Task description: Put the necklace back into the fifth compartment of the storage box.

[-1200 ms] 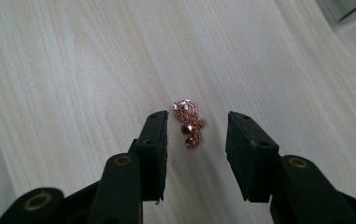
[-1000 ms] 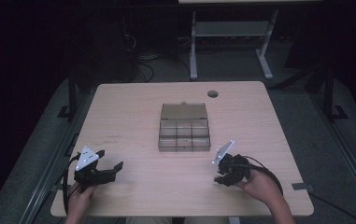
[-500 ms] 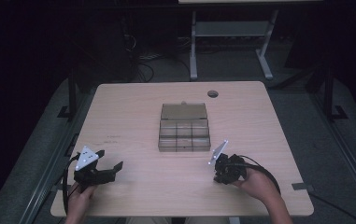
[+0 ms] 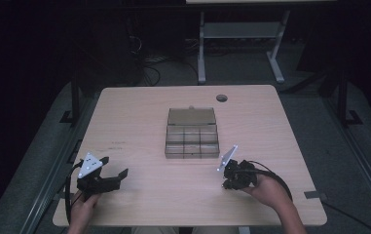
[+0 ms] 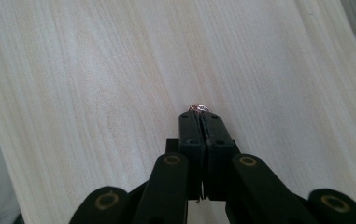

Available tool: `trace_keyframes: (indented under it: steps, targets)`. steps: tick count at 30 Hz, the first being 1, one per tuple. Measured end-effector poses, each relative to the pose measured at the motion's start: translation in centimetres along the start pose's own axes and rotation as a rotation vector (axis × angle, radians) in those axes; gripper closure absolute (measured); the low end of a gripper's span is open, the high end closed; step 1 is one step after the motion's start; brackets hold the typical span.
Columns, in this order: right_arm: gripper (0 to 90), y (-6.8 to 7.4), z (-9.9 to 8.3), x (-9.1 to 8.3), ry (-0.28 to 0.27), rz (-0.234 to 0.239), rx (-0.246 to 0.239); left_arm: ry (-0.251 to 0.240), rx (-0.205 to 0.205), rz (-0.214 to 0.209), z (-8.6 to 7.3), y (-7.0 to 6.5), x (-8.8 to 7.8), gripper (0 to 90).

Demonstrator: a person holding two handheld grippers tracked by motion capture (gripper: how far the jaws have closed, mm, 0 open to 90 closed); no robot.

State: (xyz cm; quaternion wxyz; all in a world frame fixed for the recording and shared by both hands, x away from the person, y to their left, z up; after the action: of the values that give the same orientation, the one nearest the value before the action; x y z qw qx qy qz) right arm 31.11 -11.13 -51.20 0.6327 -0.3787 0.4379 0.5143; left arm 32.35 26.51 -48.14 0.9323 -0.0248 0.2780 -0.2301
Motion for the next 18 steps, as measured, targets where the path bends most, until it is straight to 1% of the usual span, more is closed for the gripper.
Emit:
trace_keyframes:
  steps: [9,14,18]
  targets:
    - [88.3,-0.2,0.3,-1.3,-0.004,-0.014,-0.009,-0.008,-0.008,-0.002,0.0,-0.1,0.0,13.2]
    - [88.3,-0.4,0.8,-2.6,-0.04,-0.028,-0.013,-0.008,-0.011,-0.002,0.1,-0.1,0.0,13.2]
    - [88.3,-0.6,1.1,-3.4,-0.043,-0.031,-0.017,-0.003,-0.003,-0.001,0.0,-0.1,0.0,13.2]
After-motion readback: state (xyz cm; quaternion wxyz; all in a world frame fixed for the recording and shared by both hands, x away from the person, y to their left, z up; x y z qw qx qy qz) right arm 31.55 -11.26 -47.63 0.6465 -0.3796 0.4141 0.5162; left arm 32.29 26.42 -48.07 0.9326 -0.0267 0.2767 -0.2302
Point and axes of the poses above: each handheld gripper's, and its own axes: x roughly forward along the jaws, z roughly out of its top, y roughly to its left, the point moved 8 cm from there along x, roughly forward along the jaws, and after that the axes turned 12 degrees about -x, right-handed, at the moved point
